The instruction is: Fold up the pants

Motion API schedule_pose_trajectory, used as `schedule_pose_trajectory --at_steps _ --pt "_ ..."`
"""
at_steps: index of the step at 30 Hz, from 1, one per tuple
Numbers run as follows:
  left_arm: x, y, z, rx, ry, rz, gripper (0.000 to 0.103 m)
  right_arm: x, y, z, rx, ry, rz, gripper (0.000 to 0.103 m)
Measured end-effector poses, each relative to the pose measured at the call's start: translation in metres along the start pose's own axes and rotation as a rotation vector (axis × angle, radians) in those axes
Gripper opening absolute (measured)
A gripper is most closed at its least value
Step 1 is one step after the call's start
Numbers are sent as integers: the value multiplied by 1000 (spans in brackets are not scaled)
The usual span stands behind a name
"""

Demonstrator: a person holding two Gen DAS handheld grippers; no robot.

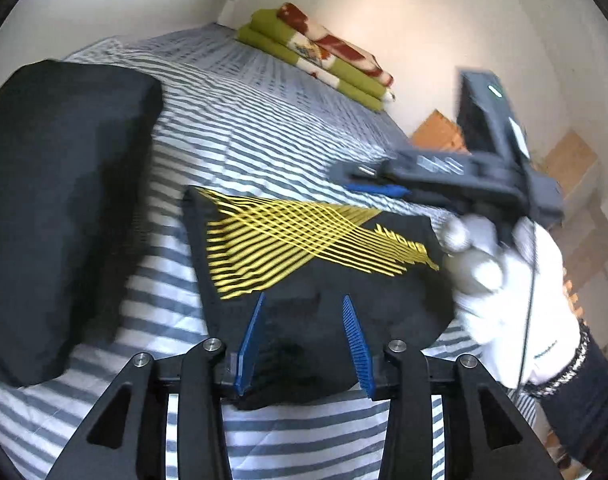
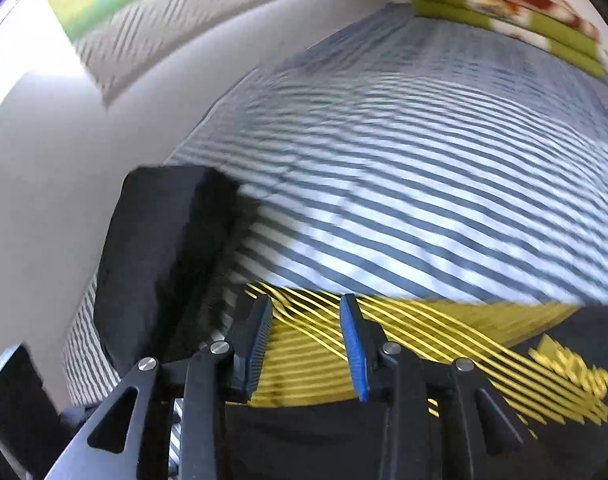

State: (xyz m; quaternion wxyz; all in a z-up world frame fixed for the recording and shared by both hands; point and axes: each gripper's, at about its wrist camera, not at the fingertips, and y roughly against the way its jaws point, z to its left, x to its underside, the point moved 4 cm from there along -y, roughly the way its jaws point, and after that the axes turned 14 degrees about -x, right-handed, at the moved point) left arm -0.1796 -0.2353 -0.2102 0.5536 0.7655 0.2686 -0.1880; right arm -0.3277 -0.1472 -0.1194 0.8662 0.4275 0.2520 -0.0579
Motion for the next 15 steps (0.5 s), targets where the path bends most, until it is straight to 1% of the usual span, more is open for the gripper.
schedule_pose_trajectory --at_steps 2,3,4,8,9,11,12,13,15 --pt "6 -8 -14 -15 -47 12 43 20 27 -24 3 -41 -32 32" --pt "11 -13 -20 -36 -78 28 43 31 38 -38 16 -53 -35 32" --pt "11 -16 -27 -55 -87 42 43 44 49 -51 39 -63 -41 32" --pt "23 -42 -18 -118 -94 109 43 88 96 -114 92 -137 -59 32" --pt "20 -56 -13 -126 -91 120 43 97 103 -125 104 -158 -63 32" --pt "21 -63 -8 -134 -86 128 43 119 124 -160 132 -224 -64 32" --pt "20 -57 -8 -137 -85 127 43 131 137 -179 161 -256 -74 32" --pt "19 -59 -10 -142 -87 128 43 142 150 -196 197 -282 -82 32" --pt "19 -61 -15 -156 -97 134 43 161 178 -235 291 -339 -113 32"
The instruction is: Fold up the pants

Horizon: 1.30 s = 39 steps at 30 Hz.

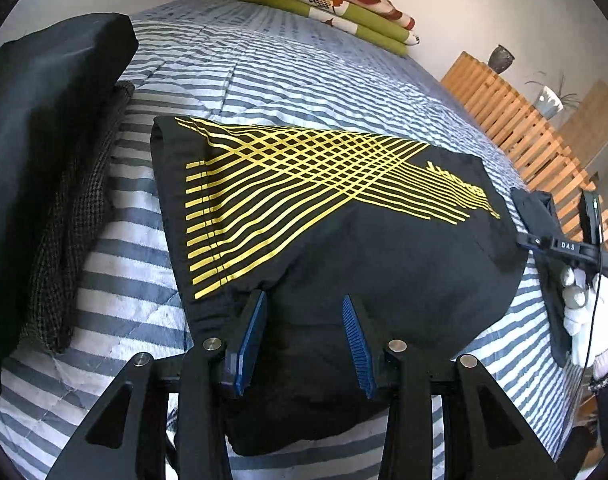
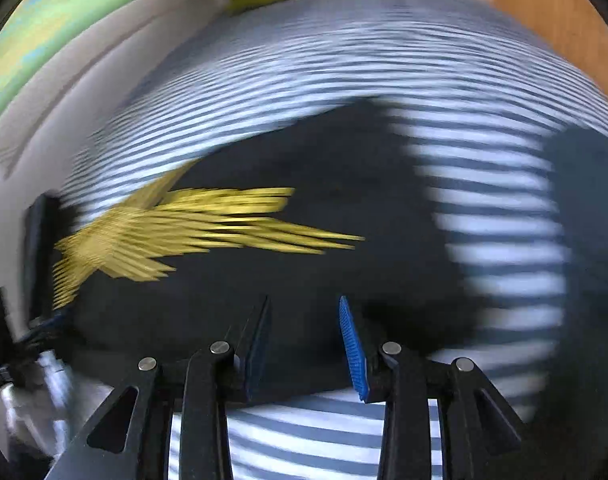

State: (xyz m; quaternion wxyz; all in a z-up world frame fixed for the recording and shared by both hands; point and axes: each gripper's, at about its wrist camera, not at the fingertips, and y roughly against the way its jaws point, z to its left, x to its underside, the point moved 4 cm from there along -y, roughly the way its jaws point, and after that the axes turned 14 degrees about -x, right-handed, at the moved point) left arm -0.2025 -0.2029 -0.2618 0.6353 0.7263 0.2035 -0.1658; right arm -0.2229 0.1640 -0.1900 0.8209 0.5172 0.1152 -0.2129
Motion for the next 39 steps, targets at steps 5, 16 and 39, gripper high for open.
schedule_pose_trajectory --at_steps 5,16,39 --pt "-6 9 -1 -42 -12 -4 47 16 42 -87 119 -215 -67 32" --pt "4 57 17 -70 77 -2 82 34 19 -60 -244 -361 -107 60" --pt "-40 3 64 -103 263 97 82 48 31 38 -162 -79 -81 25"
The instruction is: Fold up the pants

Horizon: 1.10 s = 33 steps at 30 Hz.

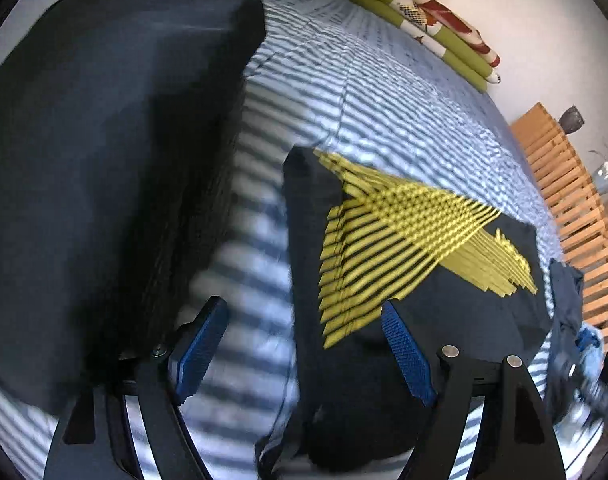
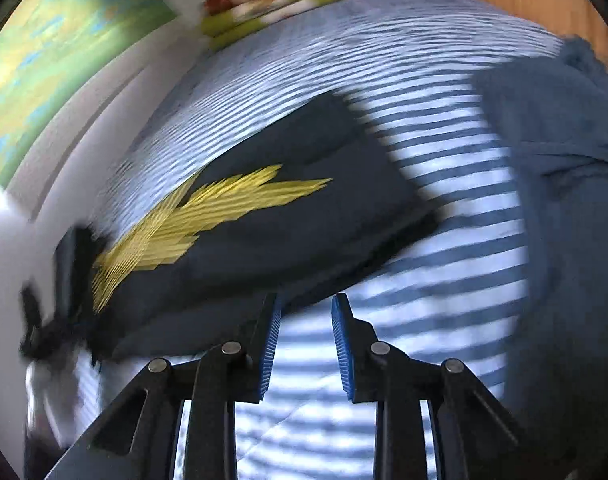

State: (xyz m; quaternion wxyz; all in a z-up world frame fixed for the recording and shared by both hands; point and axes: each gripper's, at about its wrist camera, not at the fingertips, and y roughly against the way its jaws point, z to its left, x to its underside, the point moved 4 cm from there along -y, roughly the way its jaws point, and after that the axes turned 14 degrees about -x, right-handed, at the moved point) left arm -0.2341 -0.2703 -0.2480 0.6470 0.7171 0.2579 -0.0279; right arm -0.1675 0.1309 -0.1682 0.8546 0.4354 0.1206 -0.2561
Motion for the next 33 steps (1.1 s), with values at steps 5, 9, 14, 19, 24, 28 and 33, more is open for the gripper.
schedule_pose_trajectory --at_steps 5,9,14,19,24,28,33 --pt "-22 -13 -3 -3 30 16 82 34 -41 81 -66 217 123 29" --pt "-8 -10 -8 17 17 -1 82 44 -64 112 -89 248 138 32" --pt "27 5 -10 13 -49 11 82 30 -45 64 12 108 27 44" --pt "60 28 -8 14 -94 8 82 12 0 -43 56 -235 -103 46" --pt "73 49 -50 48 -207 -30 82 -6 12 -100 -58 -448 -198 46" --pt "77 54 -91 33 -332 -80 82 -19 5 -104 -80 -470 -243 46" --pt "69 66 -101 47 -317 -117 82 -33 -6 -103 -86 -464 -283 43"
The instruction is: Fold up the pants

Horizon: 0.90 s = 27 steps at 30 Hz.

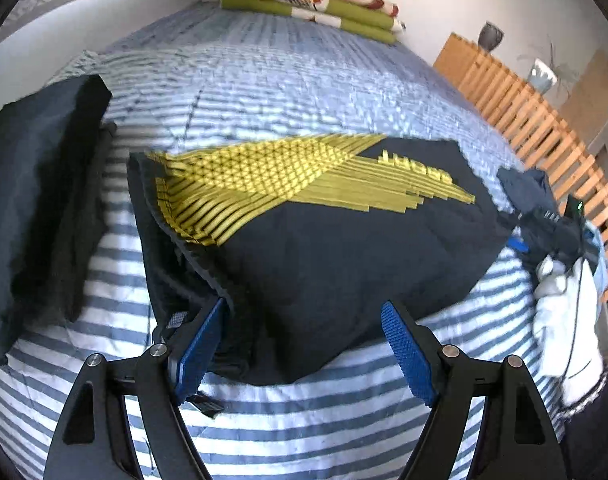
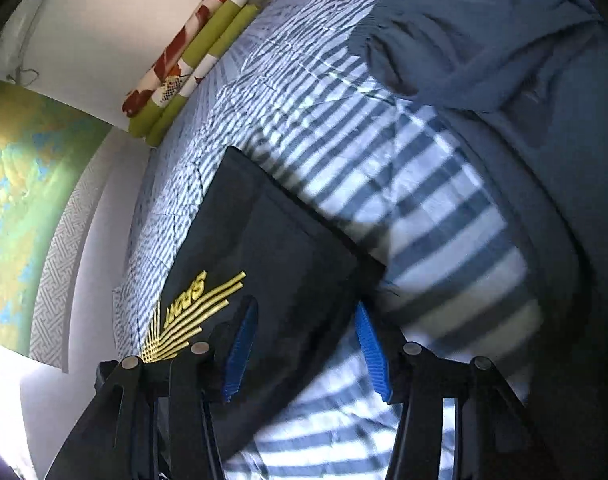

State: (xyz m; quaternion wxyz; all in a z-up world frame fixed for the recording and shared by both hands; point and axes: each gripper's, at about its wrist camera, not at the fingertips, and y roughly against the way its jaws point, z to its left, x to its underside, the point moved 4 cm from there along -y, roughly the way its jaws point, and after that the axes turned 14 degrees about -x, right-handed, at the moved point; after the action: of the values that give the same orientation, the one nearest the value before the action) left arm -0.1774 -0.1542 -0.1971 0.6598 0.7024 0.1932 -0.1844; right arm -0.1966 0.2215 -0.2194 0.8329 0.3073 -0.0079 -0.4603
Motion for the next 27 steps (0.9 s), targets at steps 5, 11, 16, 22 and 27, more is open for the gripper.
schedule_pose_trajectory --at_steps 5,11,16,22,27 --pt "-13 20 2 12 13 -61 82 -1 -12 -4 17 1 20 7" --pt "-25 53 21 -45 4 -144 81 -1 -10 17 40 71 8 5" --pt "-30 32 35 30 46 -91 79 -1 -7 39 44 144 3 5" --pt "-4 -40 23 39 -5 68 57 5 -12 75 37 215 13 5" --pt "6 -36 54 129 129 86 57 20 -22 118 16 318 42 4"
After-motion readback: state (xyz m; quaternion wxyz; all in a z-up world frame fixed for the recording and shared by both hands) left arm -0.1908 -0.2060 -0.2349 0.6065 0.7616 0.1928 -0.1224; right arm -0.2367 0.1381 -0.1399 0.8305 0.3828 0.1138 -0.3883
